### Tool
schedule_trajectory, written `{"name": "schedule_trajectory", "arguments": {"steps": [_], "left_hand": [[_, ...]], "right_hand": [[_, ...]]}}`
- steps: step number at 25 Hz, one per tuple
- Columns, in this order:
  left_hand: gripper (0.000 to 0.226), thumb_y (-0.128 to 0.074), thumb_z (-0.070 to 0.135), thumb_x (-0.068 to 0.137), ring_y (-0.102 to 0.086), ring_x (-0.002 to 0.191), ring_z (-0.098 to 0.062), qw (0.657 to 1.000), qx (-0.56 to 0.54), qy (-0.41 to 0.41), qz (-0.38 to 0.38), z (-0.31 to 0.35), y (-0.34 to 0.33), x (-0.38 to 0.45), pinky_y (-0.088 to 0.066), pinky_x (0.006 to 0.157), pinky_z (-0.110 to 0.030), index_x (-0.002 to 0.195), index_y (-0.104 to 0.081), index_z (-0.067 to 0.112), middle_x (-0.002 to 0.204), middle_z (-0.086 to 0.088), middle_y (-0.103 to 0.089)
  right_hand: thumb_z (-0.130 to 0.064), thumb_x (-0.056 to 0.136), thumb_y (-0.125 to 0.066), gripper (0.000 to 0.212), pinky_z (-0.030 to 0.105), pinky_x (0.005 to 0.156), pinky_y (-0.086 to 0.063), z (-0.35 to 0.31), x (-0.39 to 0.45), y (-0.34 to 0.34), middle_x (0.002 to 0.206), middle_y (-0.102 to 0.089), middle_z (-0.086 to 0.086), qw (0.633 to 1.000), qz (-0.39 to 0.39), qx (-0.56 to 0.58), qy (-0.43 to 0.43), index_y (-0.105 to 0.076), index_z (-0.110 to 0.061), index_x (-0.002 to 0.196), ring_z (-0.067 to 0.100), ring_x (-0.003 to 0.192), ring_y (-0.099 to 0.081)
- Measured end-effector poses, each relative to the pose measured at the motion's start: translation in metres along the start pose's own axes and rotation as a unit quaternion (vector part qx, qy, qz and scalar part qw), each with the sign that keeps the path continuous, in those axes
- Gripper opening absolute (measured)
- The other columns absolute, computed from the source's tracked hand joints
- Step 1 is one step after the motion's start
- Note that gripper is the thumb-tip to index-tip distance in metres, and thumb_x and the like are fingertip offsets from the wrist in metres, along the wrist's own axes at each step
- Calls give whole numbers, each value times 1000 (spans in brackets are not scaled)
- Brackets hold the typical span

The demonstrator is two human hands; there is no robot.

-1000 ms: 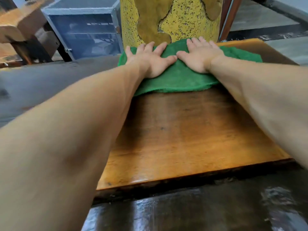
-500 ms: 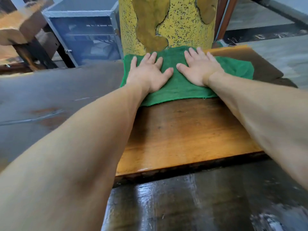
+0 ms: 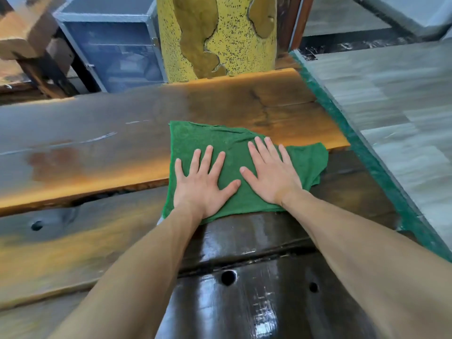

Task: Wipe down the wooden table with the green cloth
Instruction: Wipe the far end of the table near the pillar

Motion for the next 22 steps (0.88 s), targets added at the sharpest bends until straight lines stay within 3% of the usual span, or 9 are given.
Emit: {"name": "schedule_trajectory", "arguments": {"steps": [8, 22], "left_hand": [[87, -2, 82, 86, 16, 155, -22, 1000, -9, 15, 5, 45, -30, -131, 8, 121, -60, 159, 10, 37, 169, 3, 18], [86, -2, 81, 89, 17, 155, -24, 1000, -18, 22, -13, 113, -71, -327, 6, 122, -61, 160, 13, 35, 169, -1, 19]], "right_hand": [[-60, 101, -15, 74, 45, 123, 7, -1, -134, -22, 167, 16, -4, 1000, -8, 12, 19, 7, -22, 160, 14, 152, 17], [-63, 98, -15, 74, 58, 120, 8, -5, -335, -54, 167, 11, -6, 999, -13, 8, 39, 3, -26, 160, 16, 153, 13]]}}
Point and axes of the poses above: each hand's wrist, its own x-axis towards the middle knuckle, its own y-axis out of the back of the hand, z = x × y, the point moved 4 cm from there along x, towards the middle knuckle
